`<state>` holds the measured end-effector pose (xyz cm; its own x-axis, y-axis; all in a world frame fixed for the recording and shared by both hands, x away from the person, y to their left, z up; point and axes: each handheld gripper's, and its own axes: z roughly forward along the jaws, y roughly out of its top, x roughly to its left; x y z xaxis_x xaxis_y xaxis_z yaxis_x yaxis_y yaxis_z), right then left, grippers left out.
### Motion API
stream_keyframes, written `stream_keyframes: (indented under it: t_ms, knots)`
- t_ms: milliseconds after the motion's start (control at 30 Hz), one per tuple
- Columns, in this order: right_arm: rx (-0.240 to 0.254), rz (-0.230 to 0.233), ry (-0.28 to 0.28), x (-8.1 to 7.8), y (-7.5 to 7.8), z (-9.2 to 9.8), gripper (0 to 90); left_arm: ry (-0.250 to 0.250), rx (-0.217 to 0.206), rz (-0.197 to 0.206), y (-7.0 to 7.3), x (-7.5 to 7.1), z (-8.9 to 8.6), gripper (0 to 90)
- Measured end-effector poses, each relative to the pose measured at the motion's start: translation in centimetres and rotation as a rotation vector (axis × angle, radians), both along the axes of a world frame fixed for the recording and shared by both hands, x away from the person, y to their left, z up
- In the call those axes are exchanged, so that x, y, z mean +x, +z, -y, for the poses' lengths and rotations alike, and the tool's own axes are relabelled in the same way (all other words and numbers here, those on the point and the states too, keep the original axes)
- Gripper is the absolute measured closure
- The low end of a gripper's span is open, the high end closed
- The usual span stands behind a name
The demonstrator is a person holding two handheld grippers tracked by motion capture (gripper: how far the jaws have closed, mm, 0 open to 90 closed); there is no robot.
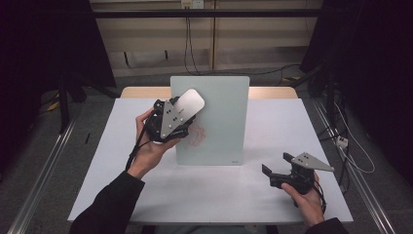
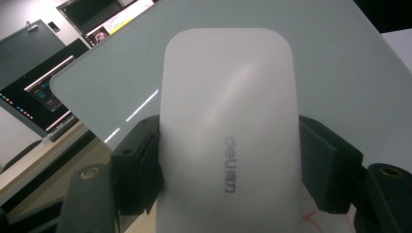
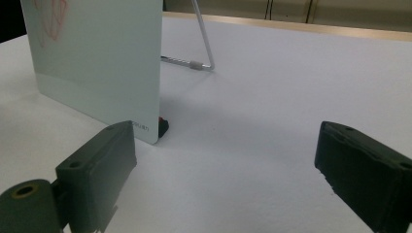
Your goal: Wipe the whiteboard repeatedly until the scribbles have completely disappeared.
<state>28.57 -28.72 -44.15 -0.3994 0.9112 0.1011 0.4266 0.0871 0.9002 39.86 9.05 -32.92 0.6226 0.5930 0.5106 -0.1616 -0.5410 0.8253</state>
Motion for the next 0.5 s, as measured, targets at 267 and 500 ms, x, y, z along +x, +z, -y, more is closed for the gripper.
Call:
stream_keyframes:
  t_ms: [267,500]
  knots:
    - [-0.003,0.001,0.003,0.0,0.0,0.0,7.7,-0.026,0.027,-0.015,-1.1,-0.6,0.8,31.1]
    - [-0.002,0.000,0.003,0.0,0.0,0.0,7.7,-0.046,0.054,-0.031,-2.3,-1.2,1.3,31.1]
